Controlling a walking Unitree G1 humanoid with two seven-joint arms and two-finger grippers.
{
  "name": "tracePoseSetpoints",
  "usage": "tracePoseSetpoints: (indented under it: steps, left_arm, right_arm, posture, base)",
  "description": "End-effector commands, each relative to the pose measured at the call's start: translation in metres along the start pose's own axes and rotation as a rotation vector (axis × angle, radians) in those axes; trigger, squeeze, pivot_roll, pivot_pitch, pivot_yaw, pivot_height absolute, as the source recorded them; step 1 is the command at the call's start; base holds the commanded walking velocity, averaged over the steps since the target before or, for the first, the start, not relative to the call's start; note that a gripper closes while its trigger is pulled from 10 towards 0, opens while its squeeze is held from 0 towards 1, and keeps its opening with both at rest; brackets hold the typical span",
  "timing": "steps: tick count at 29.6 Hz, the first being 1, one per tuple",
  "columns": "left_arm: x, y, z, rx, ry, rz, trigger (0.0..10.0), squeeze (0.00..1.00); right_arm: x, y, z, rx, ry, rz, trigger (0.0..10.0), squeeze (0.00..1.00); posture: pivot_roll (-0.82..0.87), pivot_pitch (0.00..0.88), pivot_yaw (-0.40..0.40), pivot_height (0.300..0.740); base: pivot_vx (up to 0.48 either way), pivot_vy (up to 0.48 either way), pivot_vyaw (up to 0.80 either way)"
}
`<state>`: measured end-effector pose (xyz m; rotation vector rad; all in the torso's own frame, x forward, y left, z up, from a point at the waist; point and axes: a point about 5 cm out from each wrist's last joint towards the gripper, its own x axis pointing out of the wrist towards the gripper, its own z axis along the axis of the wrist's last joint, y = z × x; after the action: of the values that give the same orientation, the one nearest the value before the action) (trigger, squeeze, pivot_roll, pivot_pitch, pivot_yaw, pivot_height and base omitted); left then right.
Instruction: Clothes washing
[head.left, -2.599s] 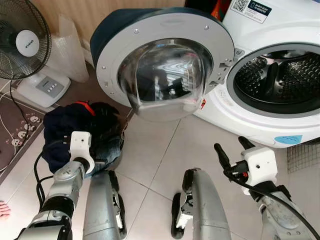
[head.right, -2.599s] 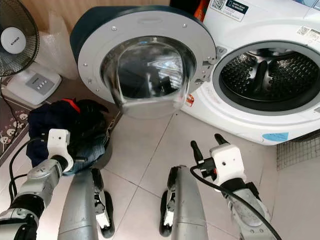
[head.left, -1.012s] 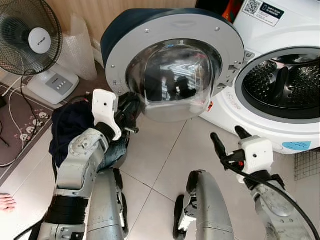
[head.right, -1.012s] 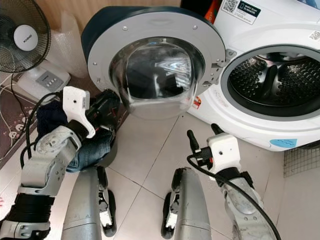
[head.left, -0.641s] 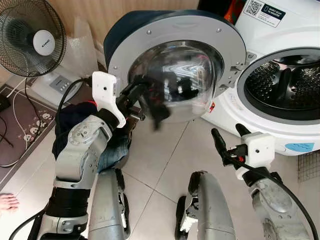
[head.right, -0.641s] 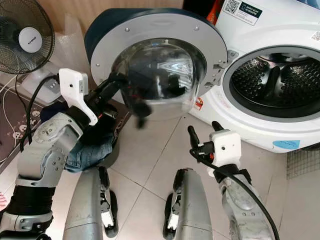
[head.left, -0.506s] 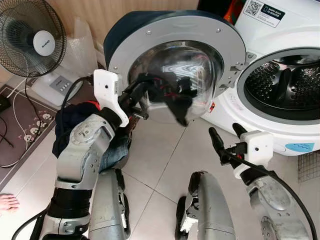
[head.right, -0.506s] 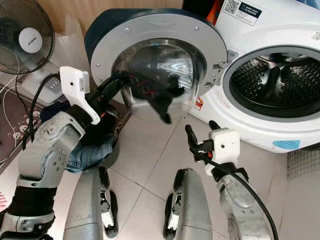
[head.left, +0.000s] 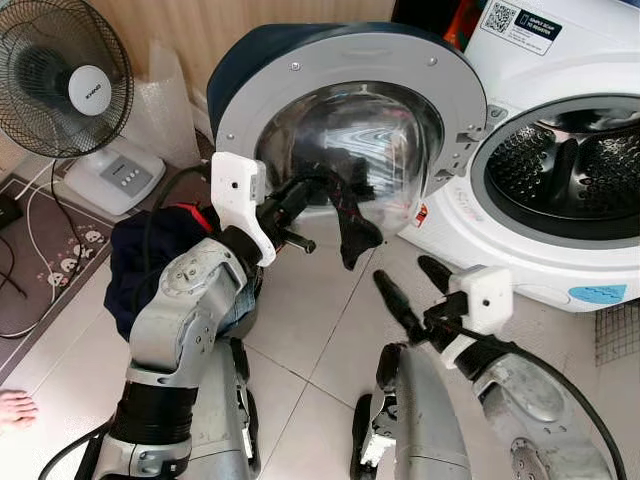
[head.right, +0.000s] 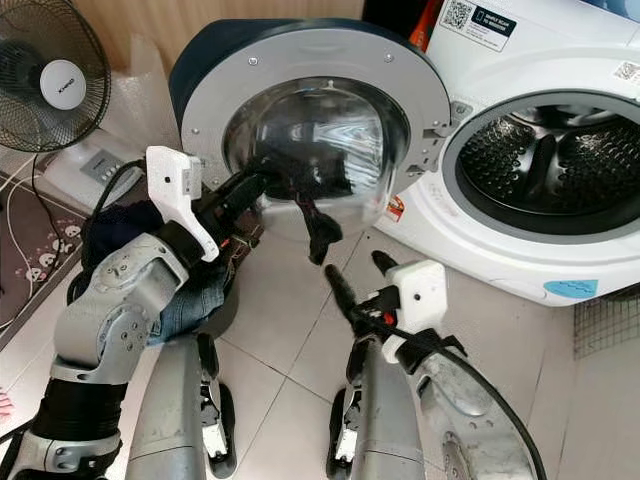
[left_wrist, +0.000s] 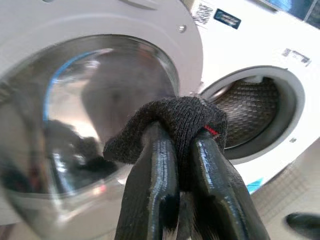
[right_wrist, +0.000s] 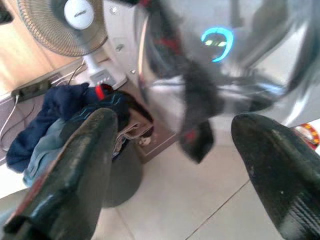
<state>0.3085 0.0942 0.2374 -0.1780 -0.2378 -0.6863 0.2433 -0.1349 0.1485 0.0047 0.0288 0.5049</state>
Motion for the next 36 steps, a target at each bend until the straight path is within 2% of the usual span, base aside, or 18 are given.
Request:
tracePoseSetpoints:
  steps: [1, 6, 9, 12, 14, 19, 22, 25, 30, 36]
  left_arm:
    - [0.0, -0.008, 0.005, 0.005, -0.016, -0.037, 10.0, 0.0]
    - [0.003, -0.021, 0.002, -0.034, -0.018, -0.071, 10.0, 0.0]
    - [0.005, -0.025, 0.001, -0.046, -0.019, -0.084, 10.0, 0.0]
    - [0.005, -0.026, 0.001, -0.053, -0.015, -0.091, 10.0, 0.0]
    - [0.005, -0.026, 0.0, -0.053, -0.013, -0.091, 10.0, 0.0]
    - [0.003, -0.026, -0.002, -0.062, -0.002, -0.094, 10.0, 0.0]
    - [0.003, -0.027, -0.002, -0.062, -0.003, -0.096, 10.0, 0.0]
    - [0.004, -0.028, -0.002, -0.067, -0.005, -0.101, 10.0, 0.0]
    - [0.005, -0.029, 0.001, -0.08, -0.02, -0.108, 10.0, 0.0]
    - [0.004, -0.031, 0.001, -0.084, -0.021, -0.121, 10.0, 0.0]
  right_arm:
    - [-0.002, 0.005, 0.003, 0.003, -0.005, 0.021, 10.0, 0.0]
    - [0.005, 0.021, 0.009, 0.022, -0.007, 0.088, 10.0, 0.0]
    - [0.01, 0.025, 0.011, 0.009, -0.012, 0.066, 10.0, 0.0]
    - [0.015, 0.016, 0.013, -0.026, -0.019, -0.059, 10.0, 0.0]
    - [0.016, 0.013, 0.014, -0.023, -0.024, -0.089, 10.0, 0.0]
    - [0.015, -0.013, 0.026, -0.026, -0.081, -0.282, 10.0, 0.0]
    - [0.014, -0.017, 0.028, -0.036, -0.091, -0.315, 10.0, 0.0]
    - [0.016, -0.011, 0.027, -0.005, -0.087, -0.286, 10.0, 0.0]
    - [0.02, 0.014, 0.024, 0.024, -0.076, -0.105, 10.0, 0.0]
    - [0.02, 0.017, 0.023, 0.035, -0.071, -0.074, 10.0, 0.0]
  posture:
    - [0.04, 0.33, -0.047, 0.556]
    - [0.04, 0.332, -0.048, 0.556]
    - [0.04, 0.332, -0.049, 0.556]
    - [0.04, 0.332, -0.05, 0.556]
    - [0.04, 0.332, -0.05, 0.556]
    - [0.04, 0.332, -0.05, 0.556]
    - [0.04, 0.332, -0.05, 0.556]
    - [0.04, 0.332, -0.05, 0.556]
    - [0.04, 0.333, -0.049, 0.556]
    - [0.04, 0.333, -0.049, 0.556]
  base:
    - [0.0, 0.0, 0.0]
    - [0.0, 0.0, 0.0]
    - [0.0, 0.0, 0.0]
    - [0.0, 0.0, 0.0]
    - [0.0, 0.0, 0.0]
    - [0.0, 0.0, 0.0]
    - [0.0, 0.0, 0.0]
    - [0.0, 0.0, 0.0]
    - [0.0, 0.0, 0.0]
    - [0.0, 0.0, 0.0]
